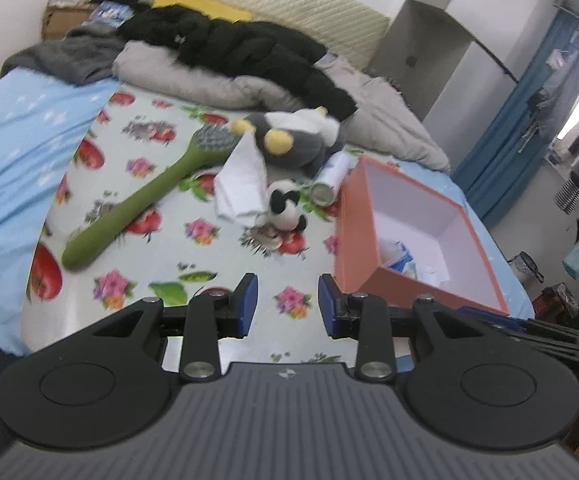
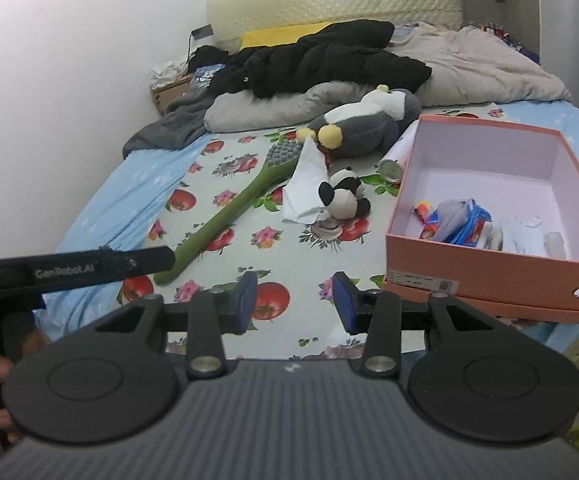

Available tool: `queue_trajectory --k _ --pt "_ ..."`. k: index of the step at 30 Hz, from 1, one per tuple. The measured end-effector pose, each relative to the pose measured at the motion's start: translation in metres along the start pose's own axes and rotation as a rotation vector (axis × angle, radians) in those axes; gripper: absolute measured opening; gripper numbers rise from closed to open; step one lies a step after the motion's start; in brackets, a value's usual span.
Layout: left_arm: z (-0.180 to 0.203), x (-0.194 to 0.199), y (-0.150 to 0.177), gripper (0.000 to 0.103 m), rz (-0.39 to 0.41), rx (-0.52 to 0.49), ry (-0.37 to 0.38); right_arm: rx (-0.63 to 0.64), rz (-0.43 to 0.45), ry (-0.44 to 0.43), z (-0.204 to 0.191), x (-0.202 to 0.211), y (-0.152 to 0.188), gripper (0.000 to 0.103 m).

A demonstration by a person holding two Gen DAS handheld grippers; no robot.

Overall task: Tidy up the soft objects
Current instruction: 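Move both open tools back toward the pile on the bed, then grasp the white towel with the left tool while the right tool grasps the panda plush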

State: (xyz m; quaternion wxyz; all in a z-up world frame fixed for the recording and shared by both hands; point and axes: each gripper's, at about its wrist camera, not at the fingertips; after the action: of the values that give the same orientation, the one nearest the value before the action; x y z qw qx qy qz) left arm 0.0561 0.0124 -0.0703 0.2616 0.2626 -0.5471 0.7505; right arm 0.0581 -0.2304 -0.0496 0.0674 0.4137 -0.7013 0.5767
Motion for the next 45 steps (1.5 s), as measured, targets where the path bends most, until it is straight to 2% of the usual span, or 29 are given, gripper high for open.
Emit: queue_trajectory --k 3,5,11,16,24,29,31,38,42,43,45 --pt "-0.006 -0.011 -0.002 0.039 -0.006 0.013 -0.014 0.015 -0.006 0.001 -0.005 -0.007 0.002 0.045" --pt "-0.008 -0.021 -0.008 0.047 -0.011 0.023 -0.024 0.033 -0.011 0.006 -0.008 -0.015 0.0 0.045" --pt "-0.015 -0.076 -0.04 0.047 -0.026 0.029 -0.056 0.04 -0.018 0.01 -0.005 -0.05 -0.018 0.045" --pt "-0.026 -0.148 -0.068 0.047 -0.057 0.035 -0.064 0.016 -0.021 0.044 0.01 -0.097 -0.037 0.044" --pt "-0.042 -0.291 -0.099 0.049 -0.133 0.026 -0.069 -0.041 -0.019 0.1 0.045 -0.188 -0.071 0.044" --pt "-0.052 -0.359 -0.109 0.049 -0.159 0.07 -0.023 -0.101 -0.066 0.118 0.071 -0.25 -0.093 0.044" --pt "-0.053 -0.379 -0.111 0.049 -0.175 0.079 -0.006 -0.137 -0.084 0.151 0.084 -0.269 -0.102 0.044" --pt "-0.05 -0.408 -0.125 0.05 -0.189 0.121 -0.008 -0.158 -0.182 0.135 0.095 -0.303 -0.108 0.043" --pt "-0.047 -0.414 -0.128 0.049 -0.176 0.089 0.0 -0.14 -0.216 0.119 0.094 -0.313 -0.102 0.043" --pt "-0.046 -0.416 -0.128 0.046 -0.173 0.079 -0.006 -0.128 -0.214 0.117 0.093 -0.315 -0.1 0.043" --pt "-0.044 -0.416 -0.128 0.033 -0.171 0.06 -0.022 -0.086 -0.202 0.123 0.089 -0.318 -0.1 0.043"
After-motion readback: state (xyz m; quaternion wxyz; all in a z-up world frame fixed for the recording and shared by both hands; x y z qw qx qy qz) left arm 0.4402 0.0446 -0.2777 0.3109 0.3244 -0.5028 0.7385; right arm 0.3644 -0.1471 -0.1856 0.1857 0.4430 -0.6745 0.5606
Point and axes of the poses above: each gripper's, at about its wrist camera, not at the fingertips, and x roughly against the way its jaws point, z to its right, y to its underside, and after that the axes turned 9 degrees about -y, right-handed
